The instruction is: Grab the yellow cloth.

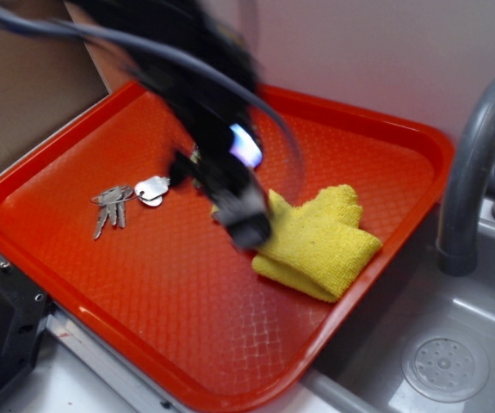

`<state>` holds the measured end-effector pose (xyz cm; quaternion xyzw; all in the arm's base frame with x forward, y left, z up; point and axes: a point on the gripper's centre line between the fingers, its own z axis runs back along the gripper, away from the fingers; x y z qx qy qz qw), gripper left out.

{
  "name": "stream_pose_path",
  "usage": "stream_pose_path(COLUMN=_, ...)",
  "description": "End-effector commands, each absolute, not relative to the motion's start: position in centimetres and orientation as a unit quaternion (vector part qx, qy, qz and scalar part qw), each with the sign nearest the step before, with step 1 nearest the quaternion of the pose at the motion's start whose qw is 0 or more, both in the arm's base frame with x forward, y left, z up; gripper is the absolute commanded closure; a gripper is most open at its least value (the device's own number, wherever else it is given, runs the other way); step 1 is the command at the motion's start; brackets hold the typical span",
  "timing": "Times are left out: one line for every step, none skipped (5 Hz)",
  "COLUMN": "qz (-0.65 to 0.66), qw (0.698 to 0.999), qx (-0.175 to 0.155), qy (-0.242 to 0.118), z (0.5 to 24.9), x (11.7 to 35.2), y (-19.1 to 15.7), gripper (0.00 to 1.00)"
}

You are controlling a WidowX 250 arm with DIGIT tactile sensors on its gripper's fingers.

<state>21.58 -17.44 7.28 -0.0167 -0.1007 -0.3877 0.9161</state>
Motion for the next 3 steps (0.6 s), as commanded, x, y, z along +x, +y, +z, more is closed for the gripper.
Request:
stream_pose_path(qz=-0.462, qw=0.881, qx=-0.060, qy=-0.081, z=2.9, x=20.2, y=-23.6, gripper=0.00)
stream_pose_path(qz=-0.456, qw=0.886, qx=-0.032, qy=-0.076, z=1.8, x=20.8, y=-22.9, gripper=0.00)
stream_pose_path(qz=-0.411, qw=0.908, qx=0.043, qy=-0.059, z=0.7, x=22.5, y=-20.8, gripper=1.00)
